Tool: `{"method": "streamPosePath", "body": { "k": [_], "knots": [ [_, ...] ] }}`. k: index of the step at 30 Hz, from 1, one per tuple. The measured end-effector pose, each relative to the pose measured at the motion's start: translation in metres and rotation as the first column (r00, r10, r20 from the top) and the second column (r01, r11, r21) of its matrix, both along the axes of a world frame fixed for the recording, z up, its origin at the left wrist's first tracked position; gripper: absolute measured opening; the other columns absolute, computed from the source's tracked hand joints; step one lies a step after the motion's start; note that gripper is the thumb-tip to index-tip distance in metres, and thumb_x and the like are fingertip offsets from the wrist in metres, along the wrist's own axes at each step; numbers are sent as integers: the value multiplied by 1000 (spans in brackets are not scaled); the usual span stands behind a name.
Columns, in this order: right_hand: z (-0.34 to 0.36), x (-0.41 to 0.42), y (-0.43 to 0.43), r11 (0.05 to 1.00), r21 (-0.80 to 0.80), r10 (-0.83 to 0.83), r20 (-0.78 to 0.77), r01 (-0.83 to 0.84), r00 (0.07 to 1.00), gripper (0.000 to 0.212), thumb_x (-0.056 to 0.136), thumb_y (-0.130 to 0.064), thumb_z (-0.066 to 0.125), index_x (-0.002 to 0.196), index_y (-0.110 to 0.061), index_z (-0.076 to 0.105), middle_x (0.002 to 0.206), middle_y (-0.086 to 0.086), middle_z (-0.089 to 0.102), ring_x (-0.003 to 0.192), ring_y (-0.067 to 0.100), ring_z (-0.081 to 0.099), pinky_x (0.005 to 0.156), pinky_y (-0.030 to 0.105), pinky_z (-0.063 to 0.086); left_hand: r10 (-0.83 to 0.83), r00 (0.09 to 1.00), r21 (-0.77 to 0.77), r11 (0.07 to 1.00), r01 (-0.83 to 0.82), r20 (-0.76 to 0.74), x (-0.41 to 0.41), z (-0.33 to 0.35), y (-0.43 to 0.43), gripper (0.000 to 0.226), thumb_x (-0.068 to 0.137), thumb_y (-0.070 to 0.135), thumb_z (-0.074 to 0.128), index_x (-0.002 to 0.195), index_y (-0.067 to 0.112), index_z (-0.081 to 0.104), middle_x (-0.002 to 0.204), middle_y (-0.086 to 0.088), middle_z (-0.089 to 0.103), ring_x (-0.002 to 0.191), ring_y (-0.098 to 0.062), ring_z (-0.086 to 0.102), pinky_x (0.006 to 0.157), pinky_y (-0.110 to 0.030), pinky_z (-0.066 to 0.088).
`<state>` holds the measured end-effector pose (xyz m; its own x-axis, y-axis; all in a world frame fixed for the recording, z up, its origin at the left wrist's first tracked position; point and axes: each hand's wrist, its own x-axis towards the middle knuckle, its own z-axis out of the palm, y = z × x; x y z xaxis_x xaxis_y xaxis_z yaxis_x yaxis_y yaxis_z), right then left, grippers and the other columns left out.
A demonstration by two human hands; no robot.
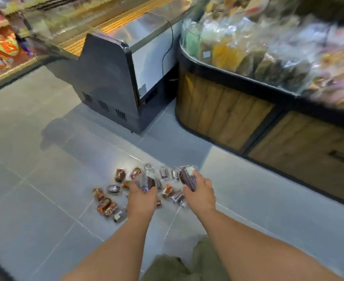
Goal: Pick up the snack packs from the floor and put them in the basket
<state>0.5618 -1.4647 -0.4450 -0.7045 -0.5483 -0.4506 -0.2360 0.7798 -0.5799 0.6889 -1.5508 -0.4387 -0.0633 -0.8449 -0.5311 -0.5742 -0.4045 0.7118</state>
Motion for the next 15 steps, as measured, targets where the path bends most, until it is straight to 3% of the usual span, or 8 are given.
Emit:
{"method": "streamPosePath", "body": {
  "k": [3, 5, 9, 12, 15],
  "knots": [
    [5, -27, 43, 988, -21, -155, -3, 155, 988, 62, 91, -38, 54, 147, -34, 27, 134, 2, 36, 122, 25, 44, 108, 36, 29, -143, 989, -26, 989, 142, -24, -44, 10, 23, 61, 83, 15, 58, 138, 11, 32, 106, -9, 56, 87, -27, 52, 75, -31, 41],
    [8, -44, 76, 968, -34, -248, -13, 247, 969, 62, 92, -38, 54, 147, -33, 28, 133, 3, 37, 122, 26, 45, 107, 36, 31, -216, 976, -45, 976, 215, -37, -75, 16, 45, 56, 81, 13, 58, 132, 8, 38, 103, -11, 61, 84, -27, 54, 76, -32, 45],
    [15, -73, 144, 910, -50, -413, -30, 412, 910, 61, 92, -37, 53, 147, -31, 28, 132, 5, 39, 119, 27, 47, 106, 35, 34, -413, 907, -99, 909, 406, -76, -130, 26, 104, 35, 82, 8, 61, 108, 19, 40, 77, -3, 58, 67, -22, 57, 54, -20, 44],
    [20, -90, 197, 861, -70, -506, -30, 503, 862, 60, 92, -36, 51, 147, -32, 28, 131, 4, 38, 118, 27, 47, 105, 36, 35, -518, 852, -131, 852, 507, -76, -157, 32, 152, 41, 80, 10, 63, 115, 19, 43, 95, -6, 60, 82, -25, 56, 72, -26, 40],
    [25, -103, 255, 815, -91, -578, -41, 573, 815, 58, 92, -35, 51, 146, -31, 29, 130, 4, 38, 119, 26, 46, 103, 35, 35, -567, 820, -134, 821, 555, -77, -178, 36, 206, 56, 79, 10, 64, 130, 13, 42, 99, -5, 58, 85, -23, 53, 75, -26, 39]
  ]
}}
